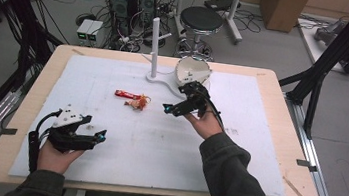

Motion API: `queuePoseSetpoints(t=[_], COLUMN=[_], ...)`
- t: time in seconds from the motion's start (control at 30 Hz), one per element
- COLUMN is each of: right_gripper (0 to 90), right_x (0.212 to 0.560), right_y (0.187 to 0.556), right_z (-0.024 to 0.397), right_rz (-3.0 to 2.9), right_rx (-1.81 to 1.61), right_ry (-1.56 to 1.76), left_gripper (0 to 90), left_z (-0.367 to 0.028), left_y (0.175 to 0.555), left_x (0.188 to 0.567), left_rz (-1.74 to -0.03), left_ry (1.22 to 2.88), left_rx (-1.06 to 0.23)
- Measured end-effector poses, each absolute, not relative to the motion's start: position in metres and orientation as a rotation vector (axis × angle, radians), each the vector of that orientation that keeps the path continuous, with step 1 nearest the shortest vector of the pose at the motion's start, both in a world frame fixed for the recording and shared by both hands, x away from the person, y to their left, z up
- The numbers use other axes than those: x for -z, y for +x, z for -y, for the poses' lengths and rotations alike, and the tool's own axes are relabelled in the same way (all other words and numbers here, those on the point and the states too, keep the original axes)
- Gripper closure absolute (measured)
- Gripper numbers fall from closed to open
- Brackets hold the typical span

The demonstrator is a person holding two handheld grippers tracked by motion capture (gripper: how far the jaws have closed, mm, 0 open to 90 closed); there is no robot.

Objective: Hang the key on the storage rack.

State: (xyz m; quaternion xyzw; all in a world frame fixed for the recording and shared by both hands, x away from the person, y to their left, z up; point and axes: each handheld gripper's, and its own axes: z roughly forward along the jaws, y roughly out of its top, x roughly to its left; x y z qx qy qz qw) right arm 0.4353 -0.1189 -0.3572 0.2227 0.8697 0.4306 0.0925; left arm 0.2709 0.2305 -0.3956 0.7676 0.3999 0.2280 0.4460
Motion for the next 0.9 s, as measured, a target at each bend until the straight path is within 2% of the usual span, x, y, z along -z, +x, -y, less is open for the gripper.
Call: queuePoseSetpoints(t=[0.17, 0.3, 0.5, 0.9], right_gripper=[5.4, 12.5, 12.7, 19.8], right_x=[0.357, 0.364, 0.368, 0.375], right_y=[0.446, 0.452, 0.463, 0.484], right_z=[0.093, 0.080, 0.055, 0.000], right_rz=[-2.603, -2.594, -2.647, -2.742], right_rx=[-1.248, -1.279, -1.245, -1.126], right_ry=[0.618, 0.600, 0.586, 0.520], left_gripper=[26.8, 26.8, 26.8, 26.4], left_z=[-0.232, -0.233, -0.233, -0.235], left_y=[0.271, 0.271, 0.271, 0.271], left_x=[0.396, 0.396, 0.396, 0.396], left_rz=[-0.991, -0.991, -0.989, -0.994], left_ry=[1.895, 1.894, 1.896, 1.890], left_rx=[-0.562, -0.565, -0.559, -0.562])
